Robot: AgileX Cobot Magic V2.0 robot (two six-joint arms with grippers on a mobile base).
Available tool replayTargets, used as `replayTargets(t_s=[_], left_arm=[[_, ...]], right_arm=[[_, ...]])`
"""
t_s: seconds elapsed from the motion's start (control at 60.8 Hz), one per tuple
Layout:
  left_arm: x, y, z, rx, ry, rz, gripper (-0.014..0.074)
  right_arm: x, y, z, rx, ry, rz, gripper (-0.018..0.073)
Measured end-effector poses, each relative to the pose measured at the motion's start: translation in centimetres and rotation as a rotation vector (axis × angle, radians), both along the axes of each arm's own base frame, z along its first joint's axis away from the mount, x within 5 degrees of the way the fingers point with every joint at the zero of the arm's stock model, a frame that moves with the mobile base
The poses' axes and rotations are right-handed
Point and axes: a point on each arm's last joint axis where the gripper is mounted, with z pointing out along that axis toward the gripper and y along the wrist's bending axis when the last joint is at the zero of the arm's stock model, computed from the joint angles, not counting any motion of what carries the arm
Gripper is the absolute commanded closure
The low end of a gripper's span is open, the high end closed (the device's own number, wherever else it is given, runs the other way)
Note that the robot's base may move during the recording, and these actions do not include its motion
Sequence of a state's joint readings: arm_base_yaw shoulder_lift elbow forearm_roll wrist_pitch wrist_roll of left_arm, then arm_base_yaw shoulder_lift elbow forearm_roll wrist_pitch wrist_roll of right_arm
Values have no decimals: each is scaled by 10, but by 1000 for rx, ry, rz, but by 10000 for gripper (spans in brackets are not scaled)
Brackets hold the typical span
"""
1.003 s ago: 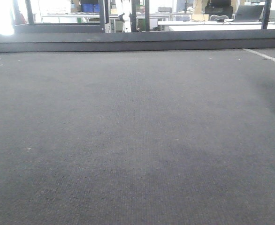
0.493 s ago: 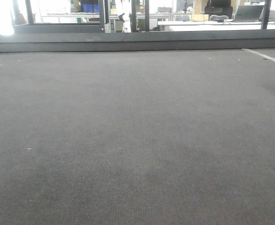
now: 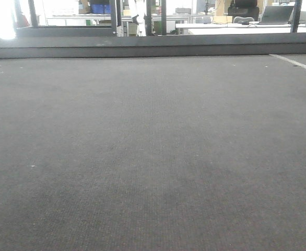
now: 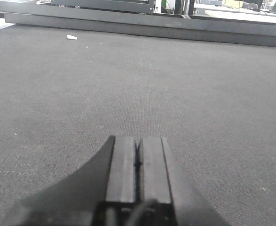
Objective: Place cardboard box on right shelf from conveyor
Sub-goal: 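Raise the held box clear of the conveyor with the right gripper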
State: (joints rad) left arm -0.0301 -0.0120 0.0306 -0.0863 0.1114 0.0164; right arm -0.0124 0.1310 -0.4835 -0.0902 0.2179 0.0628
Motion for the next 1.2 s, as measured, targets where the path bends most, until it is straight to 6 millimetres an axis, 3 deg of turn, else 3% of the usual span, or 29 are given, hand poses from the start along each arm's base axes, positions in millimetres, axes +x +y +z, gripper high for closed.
replayTargets(t_s=[1.2], left_arm=[[0,0,0,0,0,0,715]], right_arm=[[0,0,0,-4,0,-2,246]])
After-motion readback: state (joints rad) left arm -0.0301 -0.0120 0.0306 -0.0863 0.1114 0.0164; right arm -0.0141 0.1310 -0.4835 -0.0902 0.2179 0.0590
